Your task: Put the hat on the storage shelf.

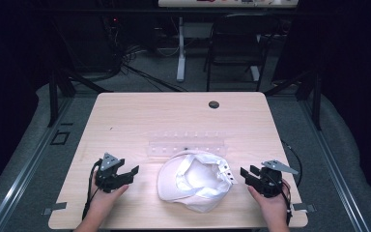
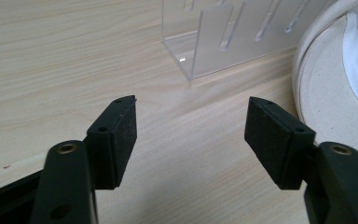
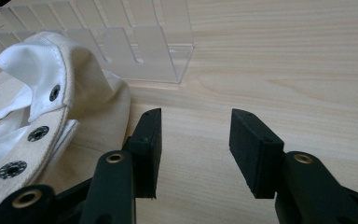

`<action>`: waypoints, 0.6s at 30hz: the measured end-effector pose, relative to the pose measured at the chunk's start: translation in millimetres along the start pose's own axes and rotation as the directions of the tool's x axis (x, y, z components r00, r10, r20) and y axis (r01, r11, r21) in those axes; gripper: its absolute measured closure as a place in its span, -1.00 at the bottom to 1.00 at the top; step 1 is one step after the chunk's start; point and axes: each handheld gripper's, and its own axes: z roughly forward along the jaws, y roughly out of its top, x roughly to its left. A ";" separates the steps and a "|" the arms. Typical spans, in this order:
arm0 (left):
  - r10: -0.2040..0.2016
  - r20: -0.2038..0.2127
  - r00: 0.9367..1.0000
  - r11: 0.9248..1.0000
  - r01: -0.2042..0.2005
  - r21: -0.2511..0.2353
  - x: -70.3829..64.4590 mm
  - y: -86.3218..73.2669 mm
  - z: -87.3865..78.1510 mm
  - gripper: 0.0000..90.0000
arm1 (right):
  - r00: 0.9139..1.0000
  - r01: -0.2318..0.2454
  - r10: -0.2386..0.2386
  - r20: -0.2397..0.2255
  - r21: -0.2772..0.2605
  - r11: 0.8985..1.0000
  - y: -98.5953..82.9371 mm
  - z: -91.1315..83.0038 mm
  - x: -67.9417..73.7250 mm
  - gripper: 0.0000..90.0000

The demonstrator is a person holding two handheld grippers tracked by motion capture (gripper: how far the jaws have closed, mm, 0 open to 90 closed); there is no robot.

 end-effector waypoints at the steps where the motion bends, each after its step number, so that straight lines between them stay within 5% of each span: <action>1: 0.007 0.000 1.000 1.000 -0.007 -0.001 -0.5 0.3 0.0 -0.24 | 1.000 -0.013 0.013 -0.002 0.009 1.000 0.6 0.2 -0.4 0.20; 6: 0.018 0.008 1.000 1.000 -0.018 -0.001 -1.7 1.4 0.1 -0.29 | 0.999 -0.050 0.050 -0.013 0.030 0.998 4.2 -3.2 2.5 0.17; 18: 0.011 0.016 1.000 1.000 -0.011 -0.019 -2.1 3.9 -6.7 -0.33 | 0.999 -0.018 0.020 -0.033 0.052 0.998 11.0 -5.6 17.1 0.03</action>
